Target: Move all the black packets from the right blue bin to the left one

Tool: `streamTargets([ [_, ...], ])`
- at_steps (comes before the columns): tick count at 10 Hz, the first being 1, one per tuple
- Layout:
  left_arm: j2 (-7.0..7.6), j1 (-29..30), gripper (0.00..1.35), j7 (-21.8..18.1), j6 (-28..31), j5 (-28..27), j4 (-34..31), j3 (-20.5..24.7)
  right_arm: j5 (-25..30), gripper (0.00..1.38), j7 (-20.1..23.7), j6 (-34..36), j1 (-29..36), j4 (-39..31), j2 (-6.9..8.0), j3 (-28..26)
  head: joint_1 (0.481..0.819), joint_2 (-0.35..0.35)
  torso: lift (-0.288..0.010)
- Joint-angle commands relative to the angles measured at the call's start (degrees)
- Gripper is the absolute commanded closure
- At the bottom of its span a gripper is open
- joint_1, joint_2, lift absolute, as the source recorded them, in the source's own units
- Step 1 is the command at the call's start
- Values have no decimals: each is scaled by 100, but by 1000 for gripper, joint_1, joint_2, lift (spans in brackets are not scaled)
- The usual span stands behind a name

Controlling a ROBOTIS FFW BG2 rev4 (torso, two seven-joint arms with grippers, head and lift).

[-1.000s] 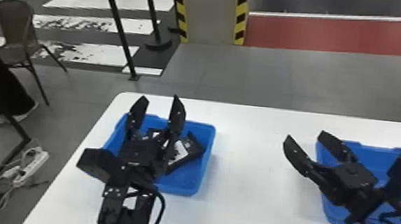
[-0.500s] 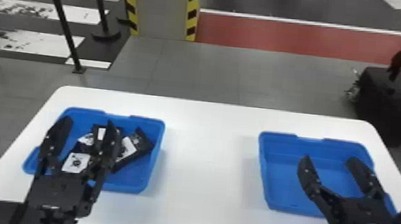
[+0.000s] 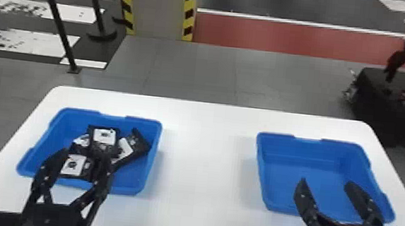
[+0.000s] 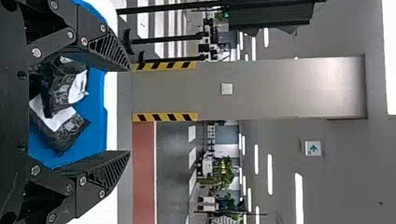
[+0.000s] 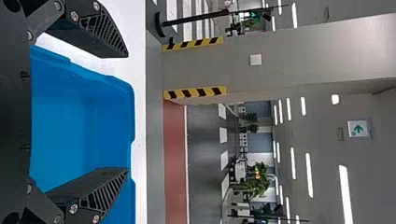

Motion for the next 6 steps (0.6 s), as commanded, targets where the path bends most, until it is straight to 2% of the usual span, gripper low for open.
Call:
streamTargets([
  [1, 2, 142, 435, -2, 396, 7, -248, -45, 110, 170, 8, 150, 100, -132, 66, 0, 695, 1, -110],
  [3, 2, 297, 435, 16, 564, 16, -473, -36, 128, 170, -1, 164, 170, -230, 101, 0, 695, -1, -110],
  [6, -6, 311, 435, 77, 480, -1, -473, -27, 119, 170, -1, 220, 213, -273, 101, 0, 695, 7, -110],
])
